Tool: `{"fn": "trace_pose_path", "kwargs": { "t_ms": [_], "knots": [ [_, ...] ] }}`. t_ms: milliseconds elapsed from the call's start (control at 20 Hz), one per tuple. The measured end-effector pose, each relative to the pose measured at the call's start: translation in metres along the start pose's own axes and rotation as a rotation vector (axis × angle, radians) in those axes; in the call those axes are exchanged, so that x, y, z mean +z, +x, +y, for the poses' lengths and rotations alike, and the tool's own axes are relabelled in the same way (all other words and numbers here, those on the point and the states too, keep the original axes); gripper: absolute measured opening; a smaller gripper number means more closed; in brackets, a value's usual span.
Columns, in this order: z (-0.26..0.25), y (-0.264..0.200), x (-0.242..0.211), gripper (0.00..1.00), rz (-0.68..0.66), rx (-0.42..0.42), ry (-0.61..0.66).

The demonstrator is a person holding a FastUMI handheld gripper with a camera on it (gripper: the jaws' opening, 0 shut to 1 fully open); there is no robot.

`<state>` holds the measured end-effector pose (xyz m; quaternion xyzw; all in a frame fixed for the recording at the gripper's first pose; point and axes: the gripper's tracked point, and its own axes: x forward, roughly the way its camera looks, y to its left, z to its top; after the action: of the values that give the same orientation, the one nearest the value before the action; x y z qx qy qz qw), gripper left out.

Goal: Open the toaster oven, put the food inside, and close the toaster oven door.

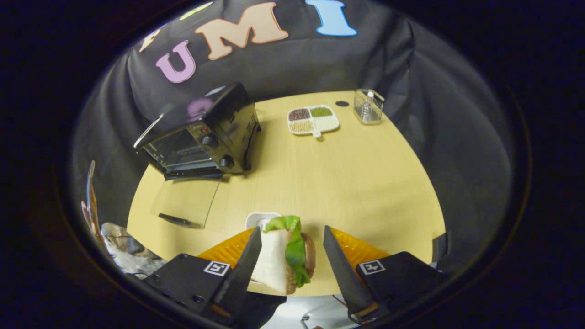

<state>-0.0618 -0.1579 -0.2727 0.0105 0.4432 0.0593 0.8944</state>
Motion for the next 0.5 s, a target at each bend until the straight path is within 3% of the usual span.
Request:
{"fn": "trace_pose_path", "kwargs": {
  "t_ms": [400,500],
  "knots": [
    [0.013,0.028,-0.036,0.91,0.164,0.125,0.212],
    [0.009,0.032,-0.047,0.79,0.197,0.118,0.187]
  ]
}}
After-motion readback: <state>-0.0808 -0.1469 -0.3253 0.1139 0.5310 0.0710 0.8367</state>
